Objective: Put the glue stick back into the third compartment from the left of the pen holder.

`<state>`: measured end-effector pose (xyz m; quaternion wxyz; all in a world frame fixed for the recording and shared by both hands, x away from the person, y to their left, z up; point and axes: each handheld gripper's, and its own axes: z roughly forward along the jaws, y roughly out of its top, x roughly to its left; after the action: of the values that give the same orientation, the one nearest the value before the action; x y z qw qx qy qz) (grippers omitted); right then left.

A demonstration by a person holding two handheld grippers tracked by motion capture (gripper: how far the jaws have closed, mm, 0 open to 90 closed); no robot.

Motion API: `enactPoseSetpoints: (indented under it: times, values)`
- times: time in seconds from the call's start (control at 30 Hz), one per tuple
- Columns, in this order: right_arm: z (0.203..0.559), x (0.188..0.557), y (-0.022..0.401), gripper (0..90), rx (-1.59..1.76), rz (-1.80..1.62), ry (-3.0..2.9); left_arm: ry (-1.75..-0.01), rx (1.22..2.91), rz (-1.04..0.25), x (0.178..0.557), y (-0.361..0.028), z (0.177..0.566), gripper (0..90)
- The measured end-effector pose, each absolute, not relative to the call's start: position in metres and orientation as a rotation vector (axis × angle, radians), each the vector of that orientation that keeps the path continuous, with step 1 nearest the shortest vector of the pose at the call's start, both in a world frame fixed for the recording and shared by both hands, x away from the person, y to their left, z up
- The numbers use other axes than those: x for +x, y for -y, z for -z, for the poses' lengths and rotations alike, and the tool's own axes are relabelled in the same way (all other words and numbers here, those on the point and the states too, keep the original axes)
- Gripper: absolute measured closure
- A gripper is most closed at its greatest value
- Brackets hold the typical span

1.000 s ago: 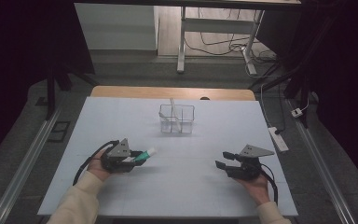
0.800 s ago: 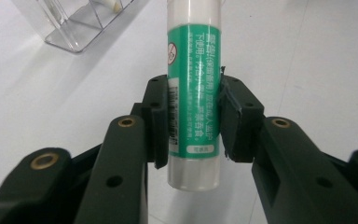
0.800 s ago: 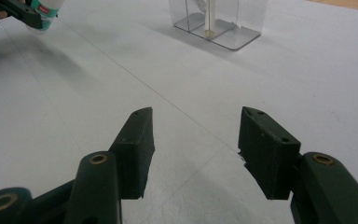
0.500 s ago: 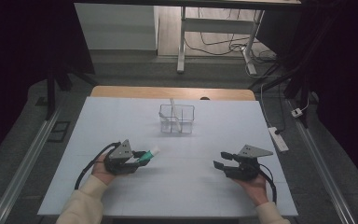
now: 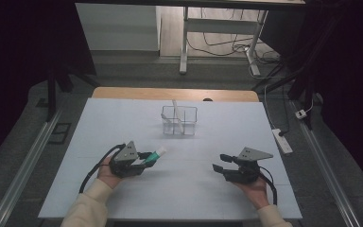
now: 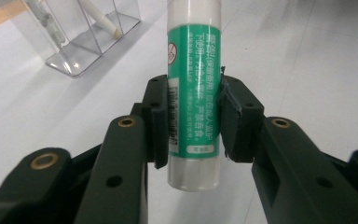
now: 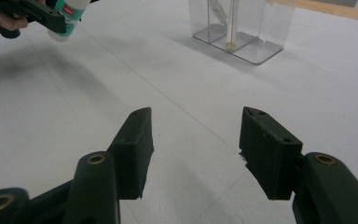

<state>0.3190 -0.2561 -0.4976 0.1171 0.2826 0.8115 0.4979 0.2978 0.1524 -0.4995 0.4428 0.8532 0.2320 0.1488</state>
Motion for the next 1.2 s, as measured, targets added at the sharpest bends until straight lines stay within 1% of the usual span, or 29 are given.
enactPoseSetpoints:
  times: [0.27, 0.73, 1.2]
  values:
    - [0.497, 0.318, 0.248, 43.3, 0.81, -1.472, -2.381, -0.588, 2.096, -0.378, 0.298, -0.142, 0.499, 65.7]
    - [0.495, 0.319, 0.233, 42.4, 0.764, -1.497, -2.4, -0.562, 2.085, -0.38, 0.296, -0.12, 0.498, 65.6]
    - [0.492, 0.318, 0.208, 40.0, 0.724, -1.533, -2.435, -0.529, 2.111, -0.393, 0.297, -0.102, 0.502, 65.6]
